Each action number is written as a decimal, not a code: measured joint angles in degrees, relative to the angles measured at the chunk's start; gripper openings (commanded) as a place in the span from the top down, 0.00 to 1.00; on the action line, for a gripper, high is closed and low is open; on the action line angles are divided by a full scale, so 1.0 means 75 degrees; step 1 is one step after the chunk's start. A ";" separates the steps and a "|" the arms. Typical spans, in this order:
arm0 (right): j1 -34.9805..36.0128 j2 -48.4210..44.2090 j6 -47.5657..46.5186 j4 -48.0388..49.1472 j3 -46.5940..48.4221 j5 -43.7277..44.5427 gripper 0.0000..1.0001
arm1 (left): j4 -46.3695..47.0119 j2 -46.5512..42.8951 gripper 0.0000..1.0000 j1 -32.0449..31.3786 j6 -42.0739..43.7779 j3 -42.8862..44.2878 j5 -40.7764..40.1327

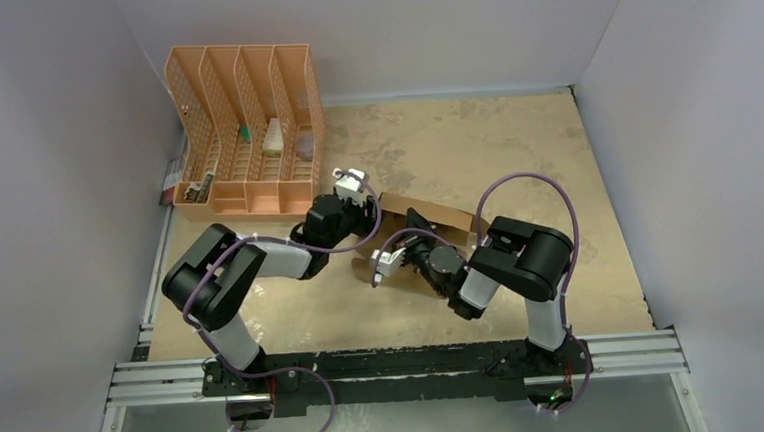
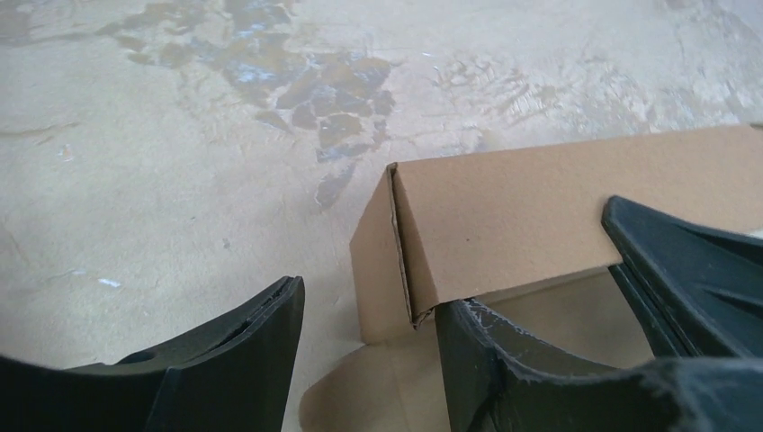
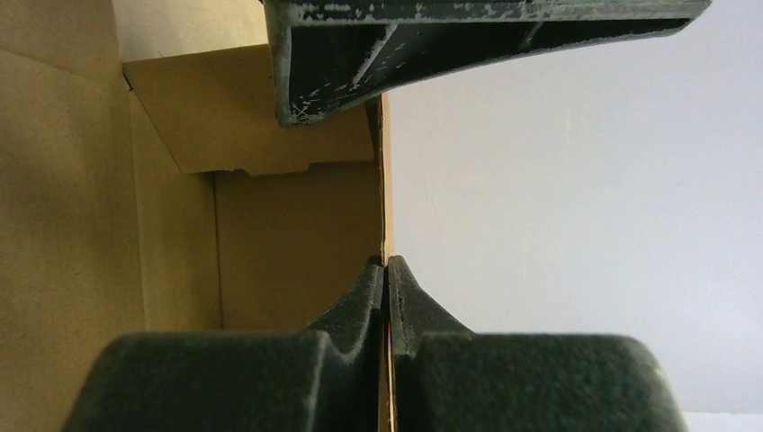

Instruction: Fold the paper box

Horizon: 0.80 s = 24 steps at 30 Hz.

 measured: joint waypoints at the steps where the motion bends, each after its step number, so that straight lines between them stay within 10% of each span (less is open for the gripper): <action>1: 0.0017 -0.0009 0.0017 -0.0003 0.0000 -0.0015 0.97 | 0.0105 0.0000 0.46 -0.0035 -0.0050 -0.0058 -0.0166; 24: 0.0047 -0.0154 0.0338 -0.0198 -0.0020 -0.0026 0.96 | 0.3127 0.1580 0.47 -0.0836 -0.0868 -0.0239 -0.2760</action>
